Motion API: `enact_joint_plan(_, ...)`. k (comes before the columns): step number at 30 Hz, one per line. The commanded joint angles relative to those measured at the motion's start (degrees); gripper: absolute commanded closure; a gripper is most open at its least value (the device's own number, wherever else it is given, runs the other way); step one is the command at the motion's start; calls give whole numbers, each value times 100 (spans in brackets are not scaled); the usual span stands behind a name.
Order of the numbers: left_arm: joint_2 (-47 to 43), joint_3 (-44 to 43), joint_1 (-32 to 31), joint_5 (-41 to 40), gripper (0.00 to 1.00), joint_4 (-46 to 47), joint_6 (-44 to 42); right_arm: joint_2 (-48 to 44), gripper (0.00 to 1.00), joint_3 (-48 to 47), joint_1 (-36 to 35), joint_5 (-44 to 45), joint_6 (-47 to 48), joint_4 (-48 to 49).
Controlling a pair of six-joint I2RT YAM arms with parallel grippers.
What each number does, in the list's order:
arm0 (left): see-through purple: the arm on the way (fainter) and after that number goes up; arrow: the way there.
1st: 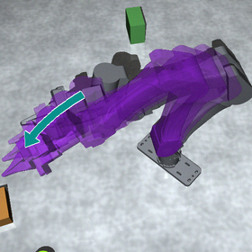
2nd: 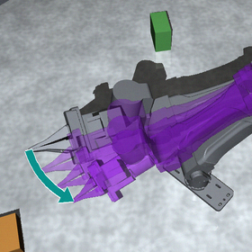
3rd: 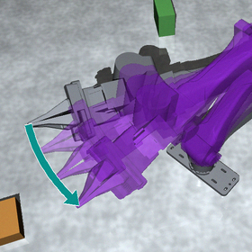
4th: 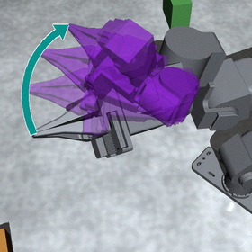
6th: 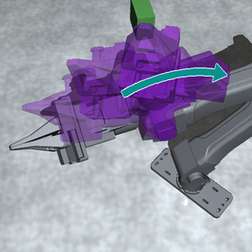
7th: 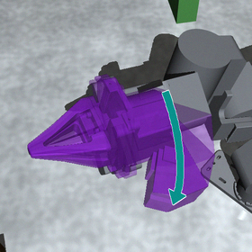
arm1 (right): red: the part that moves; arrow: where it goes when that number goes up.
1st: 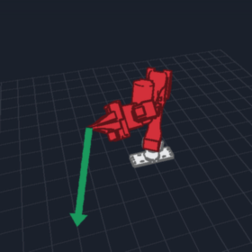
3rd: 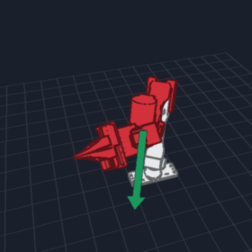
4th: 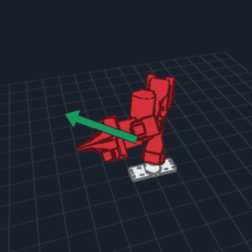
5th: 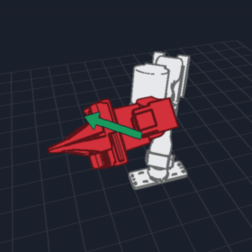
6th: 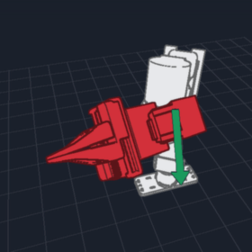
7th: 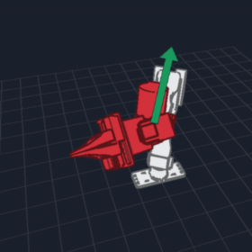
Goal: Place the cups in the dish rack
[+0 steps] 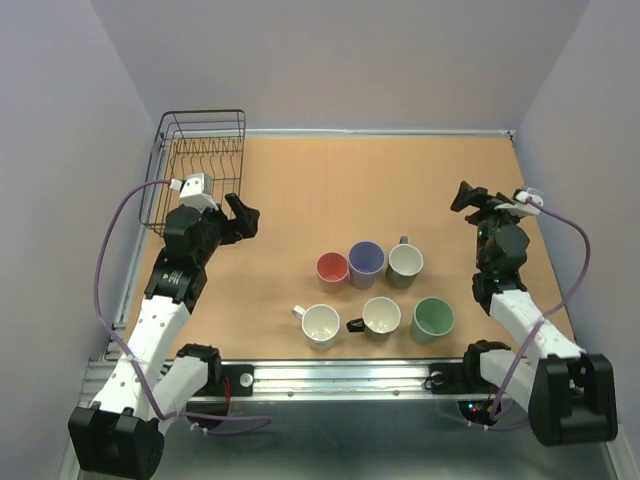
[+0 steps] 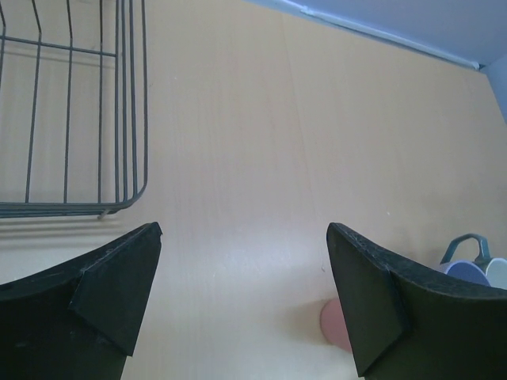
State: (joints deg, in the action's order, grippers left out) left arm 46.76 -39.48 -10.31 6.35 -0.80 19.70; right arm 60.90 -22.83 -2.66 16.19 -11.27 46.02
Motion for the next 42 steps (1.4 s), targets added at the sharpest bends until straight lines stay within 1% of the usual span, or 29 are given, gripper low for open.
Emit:
enact_joint_plan(1,34,-358,11,550,4,133,-203,-1034,0,-161,28,-54,-1681,-786)
enact_joint_plan(2,130,-384,-41,665,4,141,-204,-1211,0,-4,28,-507,-1921,-788)
enact_joint_plan(3,192,-445,-111,735,4,141,-239,-1491,0,50,28,-946,-1932,-788)
enact_joint_plan(4,271,-490,-243,667,4,124,-239,-1555,0,77,28,-1342,-1888,-753)
enact_joint_plan(5,498,-568,-374,570,4,89,-265,-1590,0,94,28,-1999,-1888,-752)
enact_joint_plan(6,648,-691,-715,352,4,-77,-318,-1599,0,77,28,-2240,-1914,-752)
enact_joint_plan(8,1121,-815,-1051,-26,5,-288,-336,-1538,0,-19,28,-2627,-1966,-822)
enact_joint_plan(9,1272,-902,-1348,-115,5,-324,-301,-1512,0,-89,28,-2629,-2019,-944)
enact_joint_plan(11,1623,-982,-1483,-213,7,-438,-248,-1511,0,-169,28,-2507,-2229,-1313)
enact_joint_plan(15,1845,-1026,-1685,-476,8,-570,-230,-1494,0,-204,20,-2602,-2432,-1560)
enact_joint_plan(16,1897,-1052,-1816,-529,8,-579,-239,-1476,0,-204,28,-2646,-2450,-1578)
enact_joint_plan(18,2099,-1131,-1966,-591,11,-675,-248,-1372,0,-196,28,-2813,-2468,-1587)
enact_joint_plan(20,2301,-1228,-2203,-1020,14,-816,-178,-1310,0,-187,28,-2988,-2468,-1605)
enact_joint_plan(21,2311,-1281,-2256,-1404,13,-956,-151,-1266,0,-195,28,-3024,-2468,-1631)
enact_joint_plan(23,2224,-1351,-2327,-1671,14,-966,-107,-1265,0,-143,28,-3095,-2486,-1675)
enact_joint_plan(24,2197,-1395,-2318,-1890,13,-975,-133,-1274,0,-125,28,-3156,-2486,-1693)
enact_joint_plan(28,2319,-2070,-2309,-2637,10,-1343,-484,-1362,0,-64,28,-3306,-2451,-1824)
enact_joint_plan(29,2476,-2411,-2309,-2804,7,-1440,-555,-1414,0,-55,28,-3358,-2424,-1877)
enact_joint_plan(30,2582,-2563,-2240,-3084,6,-1597,-608,-1441,0,-38,20,-3376,-2415,-1912)
enact_joint_plan(31,2705,-2869,-2169,-3148,5,-1686,-678,-1458,0,-37,28,-3385,-2415,-2000)
enact_joint_plan(33,3066,-3125,-1924,-3079,4,-1844,-731,-1538,0,-20,28,-3402,-2389,-2079)
enact_joint_plan(34,3180,-3318,-1618,-3026,4,-1862,-749,-1564,0,-2,28,-3403,-2380,-2114)
enact_joint_plan(36,3496,-3451,-1353,-2850,4,-1828,-749,-1617,0,33,28,-3446,-2389,-2176)
enact_joint_plan(37,3593,-3556,-1108,-2832,4,-1810,-757,-1617,0,42,28,-3464,-2389,-2220)
enact_joint_plan(42,4340,-3970,-692,-2814,4,-1818,-924,-1696,0,33,28,-3543,-2292,-2439)
